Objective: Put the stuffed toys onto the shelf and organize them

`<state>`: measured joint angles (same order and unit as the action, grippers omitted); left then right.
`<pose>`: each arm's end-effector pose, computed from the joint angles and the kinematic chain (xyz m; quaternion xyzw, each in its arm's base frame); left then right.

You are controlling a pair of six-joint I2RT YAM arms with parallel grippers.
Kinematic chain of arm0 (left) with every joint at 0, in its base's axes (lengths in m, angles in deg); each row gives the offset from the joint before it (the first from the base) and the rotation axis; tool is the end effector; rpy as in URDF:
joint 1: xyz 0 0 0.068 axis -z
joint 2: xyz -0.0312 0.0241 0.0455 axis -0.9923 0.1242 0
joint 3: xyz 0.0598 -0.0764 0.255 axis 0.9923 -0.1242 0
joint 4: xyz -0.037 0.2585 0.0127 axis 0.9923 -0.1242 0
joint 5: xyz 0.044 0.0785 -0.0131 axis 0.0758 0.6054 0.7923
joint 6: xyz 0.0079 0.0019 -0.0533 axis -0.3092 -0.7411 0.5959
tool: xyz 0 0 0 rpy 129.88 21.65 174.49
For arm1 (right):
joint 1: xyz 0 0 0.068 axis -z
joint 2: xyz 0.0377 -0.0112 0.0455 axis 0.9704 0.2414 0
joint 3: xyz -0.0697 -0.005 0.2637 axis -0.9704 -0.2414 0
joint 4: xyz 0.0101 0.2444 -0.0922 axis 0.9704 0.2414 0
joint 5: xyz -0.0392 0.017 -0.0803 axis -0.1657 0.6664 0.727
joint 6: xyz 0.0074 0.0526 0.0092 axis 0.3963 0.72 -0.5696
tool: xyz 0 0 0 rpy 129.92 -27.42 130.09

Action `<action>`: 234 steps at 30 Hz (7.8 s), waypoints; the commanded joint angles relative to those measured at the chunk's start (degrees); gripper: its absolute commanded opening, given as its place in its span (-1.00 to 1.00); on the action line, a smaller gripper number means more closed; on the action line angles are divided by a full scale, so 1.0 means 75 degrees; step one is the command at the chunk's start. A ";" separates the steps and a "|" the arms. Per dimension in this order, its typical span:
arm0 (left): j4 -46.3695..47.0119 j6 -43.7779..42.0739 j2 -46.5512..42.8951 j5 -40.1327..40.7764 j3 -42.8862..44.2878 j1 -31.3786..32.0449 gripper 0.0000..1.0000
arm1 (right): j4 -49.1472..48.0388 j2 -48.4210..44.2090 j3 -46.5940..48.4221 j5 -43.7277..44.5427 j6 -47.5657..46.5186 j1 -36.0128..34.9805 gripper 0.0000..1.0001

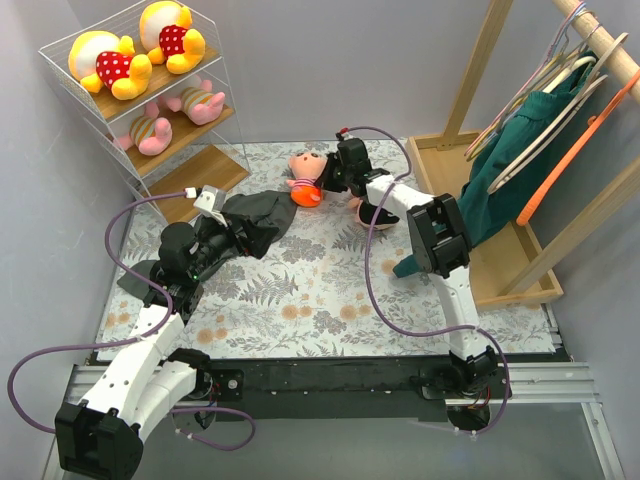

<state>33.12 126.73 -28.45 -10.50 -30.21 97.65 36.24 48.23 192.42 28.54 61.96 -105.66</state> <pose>0.1868 -0.0636 0.2985 -0.1244 0.7312 -0.4943 0.4534 0.4756 0.2743 0.1830 0.0076 0.8595 0.3025 0.4119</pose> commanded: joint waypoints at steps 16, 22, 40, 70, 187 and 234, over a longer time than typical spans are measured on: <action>-0.1201 -0.0624 0.1106 0.0169 0.1021 0.0510 0.92 | 0.0289 -0.5766 -0.6199 -0.0064 0.0092 -0.1111 -0.97; -0.1777 -0.1361 0.1002 0.1235 0.1174 0.1694 0.80 | 0.0312 -0.6237 -0.6974 0.0229 0.0503 -0.1709 -0.97; -0.2599 -0.4327 0.1106 0.0861 0.1280 0.3289 0.46 | 0.2163 -0.7361 -0.6061 0.1260 -0.0364 -0.1687 0.19; 0.0096 -0.7246 0.3789 0.1459 0.0600 0.5259 0.19 | 0.2105 -1.0045 -0.4619 0.1260 -0.1091 -0.1007 0.22; 0.4538 -1.0949 1.0153 0.1177 0.4912 -0.1749 -0.86 | 0.1707 -0.9436 -0.4689 0.0159 -0.1396 -0.1018 0.81; 0.1923 0.1658 0.3709 -0.2513 0.2581 -0.0237 0.96 | -0.0670 -0.5406 -0.6518 0.4646 -1.0149 -0.1018 0.84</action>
<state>44.79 129.05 3.00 -25.38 -10.98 97.91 41.46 3.97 143.59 57.41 -5.01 -113.48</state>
